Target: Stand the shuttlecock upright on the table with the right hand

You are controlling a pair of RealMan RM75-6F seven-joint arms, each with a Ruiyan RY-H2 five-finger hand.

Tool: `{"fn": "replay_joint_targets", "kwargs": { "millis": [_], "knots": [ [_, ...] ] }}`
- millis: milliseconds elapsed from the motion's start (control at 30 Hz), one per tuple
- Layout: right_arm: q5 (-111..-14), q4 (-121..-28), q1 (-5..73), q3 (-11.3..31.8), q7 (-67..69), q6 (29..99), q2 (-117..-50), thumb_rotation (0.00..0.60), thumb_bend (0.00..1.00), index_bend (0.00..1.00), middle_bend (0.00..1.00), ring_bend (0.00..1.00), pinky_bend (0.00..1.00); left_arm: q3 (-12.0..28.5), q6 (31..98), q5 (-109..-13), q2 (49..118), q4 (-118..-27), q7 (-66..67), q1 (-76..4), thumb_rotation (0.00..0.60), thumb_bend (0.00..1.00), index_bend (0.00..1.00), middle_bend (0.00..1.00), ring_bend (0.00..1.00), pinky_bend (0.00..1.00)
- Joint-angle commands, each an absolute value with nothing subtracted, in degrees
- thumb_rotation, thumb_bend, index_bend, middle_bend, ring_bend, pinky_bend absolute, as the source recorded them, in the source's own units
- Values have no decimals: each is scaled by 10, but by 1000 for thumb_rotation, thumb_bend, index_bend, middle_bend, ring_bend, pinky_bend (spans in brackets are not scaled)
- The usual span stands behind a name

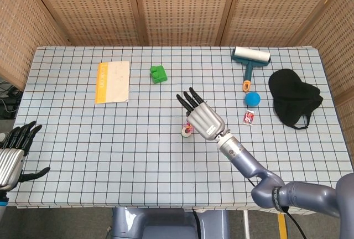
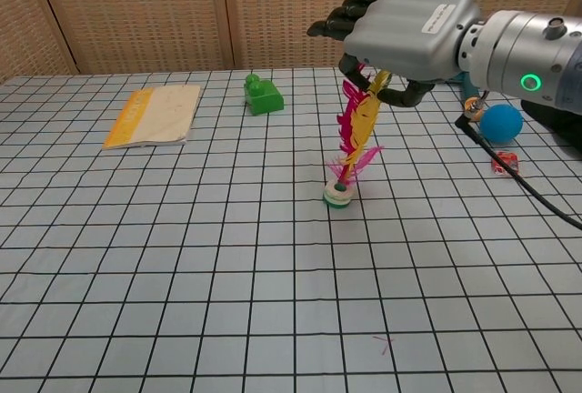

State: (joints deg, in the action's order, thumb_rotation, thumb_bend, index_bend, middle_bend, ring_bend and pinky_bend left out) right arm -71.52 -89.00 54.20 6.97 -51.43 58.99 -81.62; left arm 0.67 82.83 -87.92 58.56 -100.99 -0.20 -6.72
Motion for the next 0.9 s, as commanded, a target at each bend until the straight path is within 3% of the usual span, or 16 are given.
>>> {"fn": "replay_joint_targets", "kwargs": {
  "millis": [33, 67, 133, 200, 267, 300, 500, 600, 900],
  "knots": [
    [-722, -892, 541, 67, -517, 591, -818, 600, 574, 779, 20, 0, 0, 7, 829, -879, 586, -1010, -2, -67, 600, 0, 0, 0, 0, 0],
    [-724, -893, 541, 66, -517, 590, -819, 600, 563, 745, 17, 0, 0, 7, 829, -880, 586, -1010, -1, -67, 600, 0, 0, 0, 0, 0],
    [-728, -897, 540, 64, -517, 589, -819, 600, 506, 584, 7, 0, 0, 6, 829, -880, 586, -1010, 0, -67, 600, 0, 0, 0, 0, 0],
    [-723, -906, 538, 65, -520, 588, -817, 600, 397, 253, 0, 0, 0, 6, 829, -880, 587, -1010, 2, -66, 600, 0, 0, 0, 0, 0],
    [-715, -917, 537, 68, -530, 590, -812, 600, 314, 50, 0, 0, 0, 6, 829, -880, 587, -1010, 3, -66, 600, 0, 0, 0, 0, 0],
    [-713, -921, 537, 69, -533, 591, -810, 600, 269, 3, 0, 0, 0, 6, 829, -880, 587, -1011, 3, -66, 600, 0, 0, 0, 0, 0],
    [-720, -981, 519, 82, -521, 625, -766, 600, 116, 0, 0, 0, 0, 5, 833, -883, 587, -1011, 4, -64, 600, 0, 0, 0, 0, 0],
    [-737, -1017, 496, 82, -499, 653, -724, 600, 91, 0, 0, 0, 0, 4, 836, -887, 586, -1011, 2, -63, 600, 0, 0, 0, 0, 0],
    [-793, -1047, 360, 38, -312, 765, -600, 600, 0, 0, 0, 0, 0, -1, 852, -907, 582, -1009, -10, -57, 600, 0, 0, 0, 0, 0]
  ]
}}
